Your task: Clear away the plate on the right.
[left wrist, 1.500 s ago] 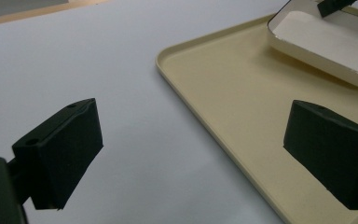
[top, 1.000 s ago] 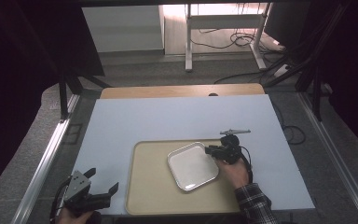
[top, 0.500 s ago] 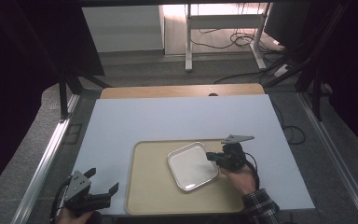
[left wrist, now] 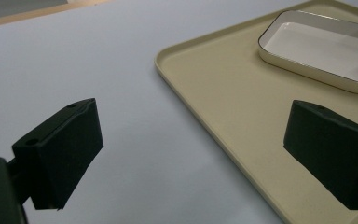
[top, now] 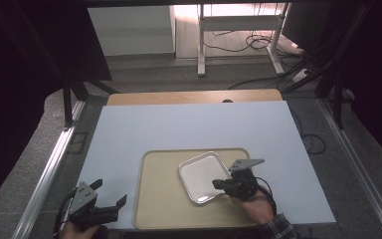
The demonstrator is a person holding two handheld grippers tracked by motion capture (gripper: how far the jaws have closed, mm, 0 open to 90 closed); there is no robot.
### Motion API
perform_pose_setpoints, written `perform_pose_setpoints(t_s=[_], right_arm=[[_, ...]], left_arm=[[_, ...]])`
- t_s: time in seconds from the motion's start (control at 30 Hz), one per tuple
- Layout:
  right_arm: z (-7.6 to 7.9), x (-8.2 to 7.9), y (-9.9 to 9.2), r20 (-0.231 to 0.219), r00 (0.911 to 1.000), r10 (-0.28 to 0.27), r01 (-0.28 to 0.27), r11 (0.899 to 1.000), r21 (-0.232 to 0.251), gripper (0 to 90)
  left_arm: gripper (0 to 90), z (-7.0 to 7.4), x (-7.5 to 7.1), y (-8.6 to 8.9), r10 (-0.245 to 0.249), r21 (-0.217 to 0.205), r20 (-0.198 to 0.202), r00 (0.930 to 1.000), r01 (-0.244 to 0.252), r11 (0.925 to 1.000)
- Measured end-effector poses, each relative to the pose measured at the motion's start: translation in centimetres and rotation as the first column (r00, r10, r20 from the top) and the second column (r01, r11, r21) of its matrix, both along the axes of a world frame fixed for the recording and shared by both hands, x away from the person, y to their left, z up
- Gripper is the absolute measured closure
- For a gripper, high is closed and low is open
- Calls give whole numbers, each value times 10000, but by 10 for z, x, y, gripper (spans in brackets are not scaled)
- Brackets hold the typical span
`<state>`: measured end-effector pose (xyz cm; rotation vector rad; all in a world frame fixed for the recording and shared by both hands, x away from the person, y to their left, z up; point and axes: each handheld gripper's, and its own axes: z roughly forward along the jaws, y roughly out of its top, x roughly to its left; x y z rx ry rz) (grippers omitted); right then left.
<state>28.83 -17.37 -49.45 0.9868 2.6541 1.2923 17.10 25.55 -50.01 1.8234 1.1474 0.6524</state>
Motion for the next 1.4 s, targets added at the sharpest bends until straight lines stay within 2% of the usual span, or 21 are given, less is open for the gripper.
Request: perform_pose_setpoints(t_s=[0.03,0.17,0.33,0.53,0.7,0.87,1.0,1.4], right_arm=[[-2,-7,3,-18,9996,274,-274,9996,-25,900],[-6,-15,8,-152,9978,640,-642,9978,-155,900],[-14,-24,15,-357,9925,1169,-1191,9906,-679,900],[-21,-23,18,-682,9890,1315,-1366,9877,-762,898],[-24,-23,27,-656,9875,1434,-1483,9859,-776,896],[-27,-18,42,-503,9853,1630,-1667,9826,-813,886],[-28,-12,51,-521,9855,1614,-1648,9839,-688,885],[-31,-2,62,-133,9881,1530,-1535,9864,-593,882]], left_arm=[[41,0,0,0,-2,10,-3,10000,2,10000],[41,0,0,0,-12,21,6,10000,12,10000],[41,0,0,0,-13,14,-3,10000,13,10000],[41,0,0,-1,-28,32,2,10000,28,10000],[41,0,0,-1,-27,46,0,10000,27,10000],[41,0,0,-1,-30,63,1,10000,30,10000],[41,0,0,-1,-33,66,3,10000,33,10000],[42,0,0,-1,-31,90,2,10000,31,10000]])
